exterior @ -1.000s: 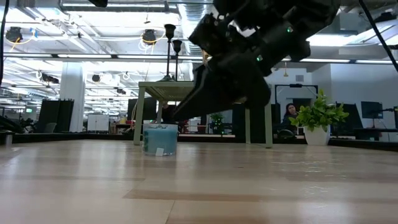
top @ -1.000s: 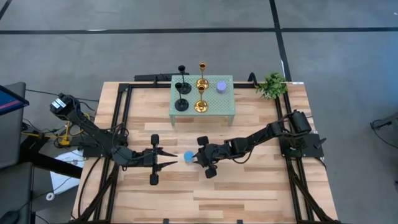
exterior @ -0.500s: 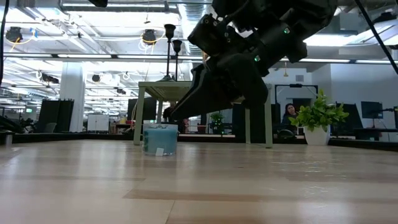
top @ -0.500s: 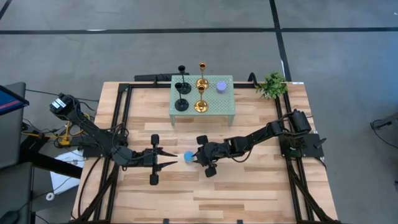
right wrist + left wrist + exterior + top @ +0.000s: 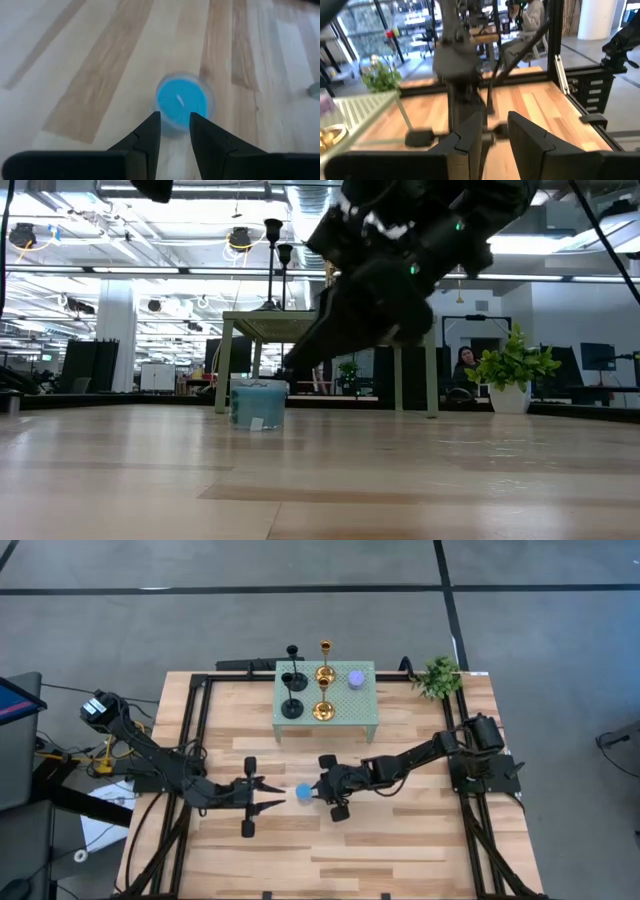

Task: Pick & Place candle stick holders
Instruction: Put the blue scented candle on the shelf aligned with the purple scented candle

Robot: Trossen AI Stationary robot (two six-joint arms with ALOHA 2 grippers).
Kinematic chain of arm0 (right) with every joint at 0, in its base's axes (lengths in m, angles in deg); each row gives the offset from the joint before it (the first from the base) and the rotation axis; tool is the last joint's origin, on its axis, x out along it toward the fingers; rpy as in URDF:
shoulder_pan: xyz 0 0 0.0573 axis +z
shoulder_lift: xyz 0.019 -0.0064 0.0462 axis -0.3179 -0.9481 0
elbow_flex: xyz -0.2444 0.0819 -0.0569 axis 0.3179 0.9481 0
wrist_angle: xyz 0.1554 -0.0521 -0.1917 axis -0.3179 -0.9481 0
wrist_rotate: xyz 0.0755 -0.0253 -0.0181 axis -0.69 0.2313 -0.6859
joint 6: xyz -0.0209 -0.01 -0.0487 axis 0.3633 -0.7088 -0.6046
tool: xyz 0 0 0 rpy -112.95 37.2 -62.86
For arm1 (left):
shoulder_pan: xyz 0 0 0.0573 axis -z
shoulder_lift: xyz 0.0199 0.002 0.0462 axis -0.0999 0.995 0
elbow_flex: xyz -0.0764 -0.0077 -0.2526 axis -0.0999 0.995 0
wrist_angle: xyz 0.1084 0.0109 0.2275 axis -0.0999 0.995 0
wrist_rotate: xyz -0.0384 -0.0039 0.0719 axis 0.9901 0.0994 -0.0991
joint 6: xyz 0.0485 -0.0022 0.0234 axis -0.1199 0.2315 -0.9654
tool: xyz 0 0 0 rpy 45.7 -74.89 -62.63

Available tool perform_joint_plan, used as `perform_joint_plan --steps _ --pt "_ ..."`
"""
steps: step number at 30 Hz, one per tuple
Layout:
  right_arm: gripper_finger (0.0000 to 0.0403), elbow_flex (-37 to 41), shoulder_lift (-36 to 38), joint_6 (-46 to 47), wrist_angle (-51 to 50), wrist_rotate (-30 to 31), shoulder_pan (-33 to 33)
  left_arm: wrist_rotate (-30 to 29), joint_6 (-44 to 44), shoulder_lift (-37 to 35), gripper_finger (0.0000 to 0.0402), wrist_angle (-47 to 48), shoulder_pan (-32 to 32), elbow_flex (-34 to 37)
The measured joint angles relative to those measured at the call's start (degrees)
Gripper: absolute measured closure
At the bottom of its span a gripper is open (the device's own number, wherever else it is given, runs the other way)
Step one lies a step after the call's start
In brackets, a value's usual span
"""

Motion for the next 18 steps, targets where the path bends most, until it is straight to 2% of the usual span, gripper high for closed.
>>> perform_joint_plan --steps 6,13,18 --pt "0.0308 0.0 4.18 3.45 -6.84 4.78 1.93 0.69 2.42 0.06 0.0307 3.31 -0.04 -0.02" --pt "0.0308 0.03 10.96 10.65 -20.81 6.24 4.39 4.76 2.33 1.94 0.0307 3.68 -0.06 -0.02" --pt "0.0308 0.03 13.51 12.01 -21.66 6.03 6.22 4.8 1.83 1.72 0.0307 3.54 -1.19 -0.02"
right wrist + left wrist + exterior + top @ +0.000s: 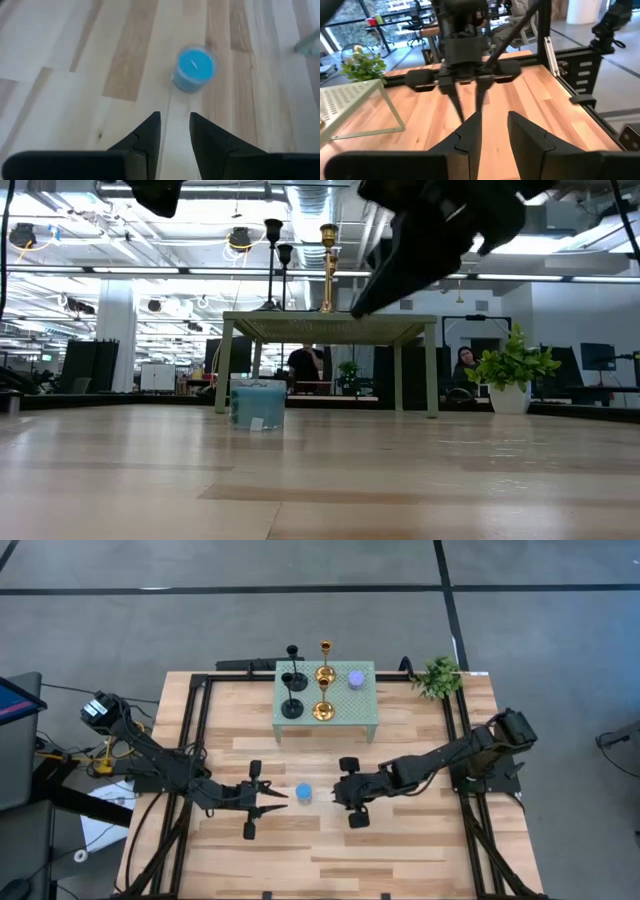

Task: Pick & Place candle stick holders
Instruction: Put the blue scented candle on the shelf aligned with the purple scented candle

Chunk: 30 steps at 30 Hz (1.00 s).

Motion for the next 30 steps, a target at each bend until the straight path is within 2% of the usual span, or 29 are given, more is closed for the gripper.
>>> perform_joint_plan --steps 6,10,14,16,19,21,24,30 --pt "0.0308 0.07 -0.76 -0.74 3.61 -0.36 1.18 0.01 -0.17 -0.26 0.0307 -0.42 0.01 0.0" --pt "0.0308 0.21 -1.94 -6.55 7.28 -0.22 0.52 -0.08 -0.05 -0.26 0.0307 -0.44 -0.01 0.0" --pt "0.0308 0.13 -3.03 -4.89 13.07 -0.54 -0.59 -0.08 -0.05 -0.26 0.0307 -0.83 -0.01 0.0" --pt "0.0308 0.14 -3.29 -5.02 16.23 -4.11 -1.32 -0.1 -0.05 -0.28 0.0307 -0.82 -0.01 0.0" --pt "0.0308 0.02 -4.24 -10.45 19.45 -11.81 -2.31 -0.1 -0.05 -0.28 0.0307 -0.93 -0.01 0.0" --pt "0.0308 0.07 -5.34 -14.37 21.81 -13.71 -2.32 -0.1 -0.05 -0.28 0.0307 -1.0 -0.02 0.0" --pt "0.0308 -1.28 -7.98 -19.06 22.61 -13.47 -2.34 -0.1 -0.07 -0.28 0.0307 -1.04 -0.18 0.0" --pt "0.0308 -6.02 -15.04 -21.71 22.86 -12.05 -3.74 -0.1 -2.89 -0.3 0.0307 -1.15 -0.18 0.03"
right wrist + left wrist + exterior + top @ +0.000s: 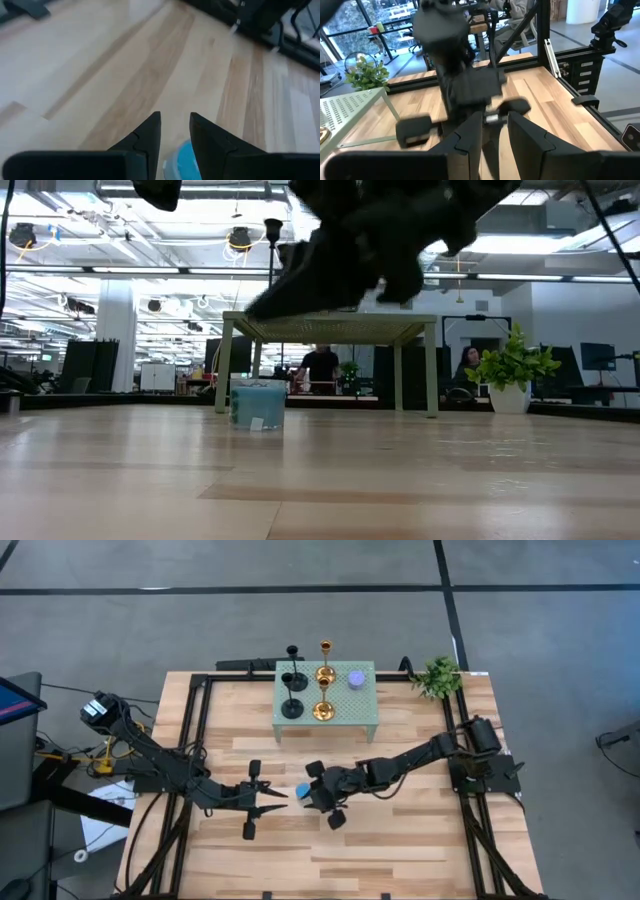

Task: Pick & Place candle stick holders
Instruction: Put the blue scented candle on the shelf aligned with the purple scented candle

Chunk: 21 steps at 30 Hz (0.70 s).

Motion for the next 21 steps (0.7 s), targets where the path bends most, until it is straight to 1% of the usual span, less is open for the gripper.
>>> perform_joint_plan --steps 4,9,14,17,21 --pt "0.0312 0.23 -0.48 0.1 -0.93 -0.03 -1.35 0.0 0.01 0.0 0.0307 0.0 0.0 -0.01" --pt "0.0329 0.34 -0.71 0.12 -6.28 0.05 -2.34 0.0 0.01 0.0 0.0307 -0.07 -0.02 0.02" --pt "0.0334 0.53 -2.87 0.07 -5.56 0.37 -2.5 0.0 0.0 0.0 0.0307 -0.05 -0.02 0.01" --pt "0.0334 0.57 -4.21 0.18 -5.59 1.81 -2.63 -0.01 -0.01 0.0 0.0307 -0.04 -0.02 0.0" --pt "0.0334 0.53 -4.09 0.13 -5.38 4.43 -2.75 -0.02 0.01 0.0 0.0307 -0.07 -0.02 0.02"
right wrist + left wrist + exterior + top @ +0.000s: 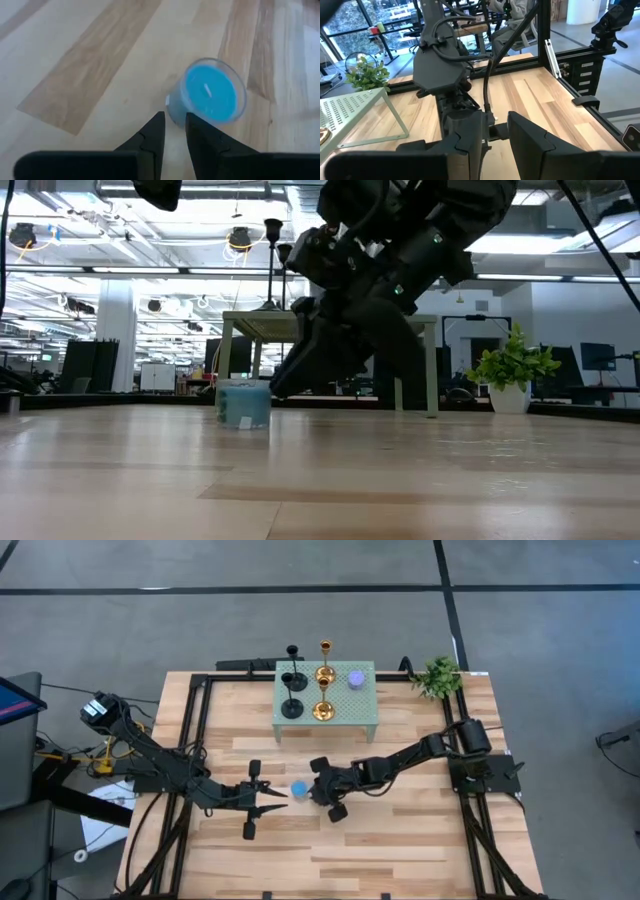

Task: Pick & Place candle stick holders
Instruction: Put the blue scented candle on the shelf aligned with the purple scented candle

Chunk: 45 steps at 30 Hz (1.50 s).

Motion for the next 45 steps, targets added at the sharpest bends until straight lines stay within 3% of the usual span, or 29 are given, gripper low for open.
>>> perform_joint_plan --steps 7,11,15,18,21,25,31,35,45 --pt "0.0334 -0.25 4.22 0.1 -3.9 0.1 0.57 0.02 0.19 0.0 0.0307 0.26 0.0 -0.02" --pt "0.0341 -0.22 7.31 3.56 -10.13 0.09 1.3 0.02 2.99 0.17 0.0307 7.02 0.09 0.0" --pt "0.0375 -0.26 10.17 5.04 -13.13 0.08 1.81 0.02 3.1 0.94 0.0313 8.79 0.09 0.0" --pt "0.0397 -0.25 11.69 5.98 -14.03 0.09 2.21 0.0 3.88 0.98 0.0343 13.67 0.09 0.0" --pt "0.0399 -0.24 12.48 7.14 -14.5 1.29 2.5 -2.77 10.19 0.98 0.0389 21.44 0.11 0.0" --pt "0.0402 -0.22 12.56 7.62 -14.62 3.65 2.89 -7.07 20.28 1.68 0.0398 27.93 -1.32 1.33" --pt "0.0402 -0.13 12.56 8.25 -14.53 5.46 3.31 -2.05 29.64 2.65 0.04 26.86 -6.43 7.44" --pt "0.0403 -0.11 12.56 8.23 -14.51 6.44 3.5 4.13 30.51 4.68 0.04 20.13 -9.21 9.95" --pt "0.0403 -0.11 12.59 8.53 -14.49 6.57 3.62 12.39 29.29 19.16 0.0401 3.45 -14.39 10.86"
